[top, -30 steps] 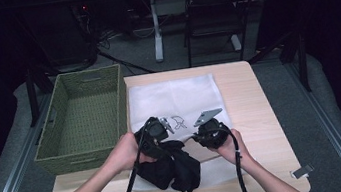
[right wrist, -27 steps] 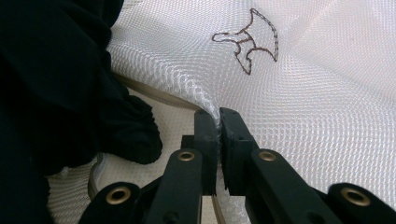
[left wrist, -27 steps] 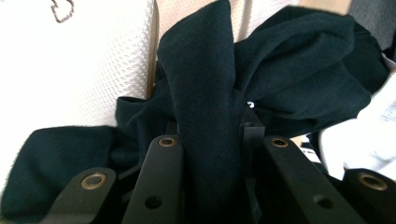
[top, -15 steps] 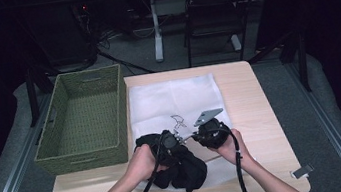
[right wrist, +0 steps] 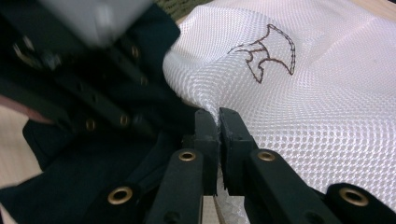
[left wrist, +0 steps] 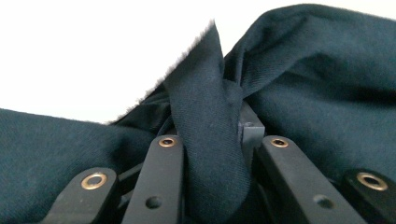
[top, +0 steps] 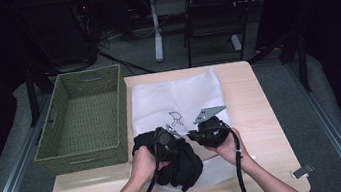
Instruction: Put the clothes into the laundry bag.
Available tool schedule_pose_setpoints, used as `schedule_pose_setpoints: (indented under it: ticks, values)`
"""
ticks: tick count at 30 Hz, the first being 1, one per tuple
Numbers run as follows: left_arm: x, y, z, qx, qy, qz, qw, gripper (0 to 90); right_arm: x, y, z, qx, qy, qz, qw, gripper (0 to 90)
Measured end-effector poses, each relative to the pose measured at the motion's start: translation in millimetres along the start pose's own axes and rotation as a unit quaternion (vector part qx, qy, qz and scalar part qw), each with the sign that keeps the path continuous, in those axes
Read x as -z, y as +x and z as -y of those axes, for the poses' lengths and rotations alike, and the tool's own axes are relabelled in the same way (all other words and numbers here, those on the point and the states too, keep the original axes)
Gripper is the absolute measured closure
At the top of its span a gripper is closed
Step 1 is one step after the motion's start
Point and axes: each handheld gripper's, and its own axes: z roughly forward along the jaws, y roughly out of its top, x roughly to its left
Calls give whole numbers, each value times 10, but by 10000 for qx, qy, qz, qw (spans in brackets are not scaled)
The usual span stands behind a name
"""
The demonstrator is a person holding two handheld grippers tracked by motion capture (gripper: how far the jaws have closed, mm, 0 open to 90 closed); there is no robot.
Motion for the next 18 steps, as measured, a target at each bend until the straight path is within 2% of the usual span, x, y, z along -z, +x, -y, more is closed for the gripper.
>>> schedule_pose_setpoints:
  ticks: [3, 5, 6, 8, 10, 11, 14, 15, 18]
  values:
    - [13, 26, 8, 88, -79, 101, 9999, 743, -22, -9, 30, 8, 82, 44, 10000, 869]
    - [-2, 27, 14, 68, -22, 158, 9999, 640, -34, -23, 41, 3, 99, 50, 9999, 869]
    - [1, -2, 33, 10, -21, 258, 9997, 574, -62, -41, 68, -4, 179, 65, 9998, 868]
    - [34, -55, 23, -182, 85, 275, 9994, 484, -72, -35, 84, 52, 242, 74, 9997, 867]
    - [102, -118, 0, -398, 168, 167, 9989, 396, -85, -50, 90, 46, 261, 70, 9996, 867]
    - [127, -138, 4, -425, 159, 175, 9988, 351, -91, -62, 96, 16, 280, 78, 9996, 867]
    - [209, -189, 31, -496, 167, 187, 9985, 282, -75, -68, 105, 52, 287, 77, 9995, 867]
    - [289, -217, 63, -595, 127, 237, 9979, 282, -75, -68, 105, 52, 287, 77, 9995, 867]
    - [414, -239, 166, -612, 144, 79, 9980, 241, -88, -85, 114, 5, 323, 115, 9994, 867]
